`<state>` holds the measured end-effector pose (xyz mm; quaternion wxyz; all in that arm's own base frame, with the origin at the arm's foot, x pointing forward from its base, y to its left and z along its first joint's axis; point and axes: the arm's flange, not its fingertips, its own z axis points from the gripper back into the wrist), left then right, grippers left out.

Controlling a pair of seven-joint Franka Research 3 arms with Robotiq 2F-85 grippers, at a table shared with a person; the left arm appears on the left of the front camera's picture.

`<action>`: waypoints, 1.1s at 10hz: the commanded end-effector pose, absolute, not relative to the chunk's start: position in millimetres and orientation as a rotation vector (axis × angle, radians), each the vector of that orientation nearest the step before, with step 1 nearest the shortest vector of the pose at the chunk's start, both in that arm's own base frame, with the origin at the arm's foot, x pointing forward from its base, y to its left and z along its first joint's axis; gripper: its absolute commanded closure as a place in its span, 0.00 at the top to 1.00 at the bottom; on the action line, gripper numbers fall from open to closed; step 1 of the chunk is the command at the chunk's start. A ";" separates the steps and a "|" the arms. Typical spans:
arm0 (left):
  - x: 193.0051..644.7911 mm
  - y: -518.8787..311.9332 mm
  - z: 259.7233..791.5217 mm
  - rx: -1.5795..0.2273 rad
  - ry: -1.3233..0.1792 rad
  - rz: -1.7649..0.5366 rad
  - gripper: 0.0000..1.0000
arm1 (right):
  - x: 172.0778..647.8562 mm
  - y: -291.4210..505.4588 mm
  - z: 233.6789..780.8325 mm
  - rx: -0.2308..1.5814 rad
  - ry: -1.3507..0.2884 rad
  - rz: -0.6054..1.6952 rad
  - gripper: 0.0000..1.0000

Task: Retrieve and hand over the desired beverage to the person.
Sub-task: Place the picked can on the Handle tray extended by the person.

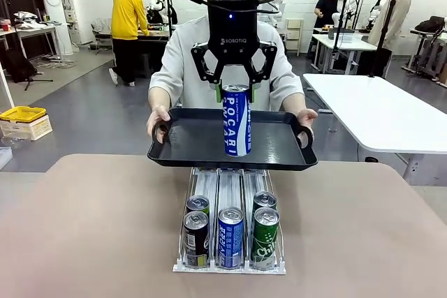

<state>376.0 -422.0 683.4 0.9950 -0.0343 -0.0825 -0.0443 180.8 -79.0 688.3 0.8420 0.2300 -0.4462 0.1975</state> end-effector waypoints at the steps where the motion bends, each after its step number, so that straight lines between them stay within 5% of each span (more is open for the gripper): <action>1: 400.3 -427.3 702.6 -0.034 -0.214 -0.096 0.57 | 181.9 -77.4 686.8 0.498 -0.940 0.427 1.00; 11: 482.3 -425.9 636.9 -0.010 -0.298 -0.080 0.57 | 181.9 -77.4 686.8 0.498 -0.940 0.427 1.00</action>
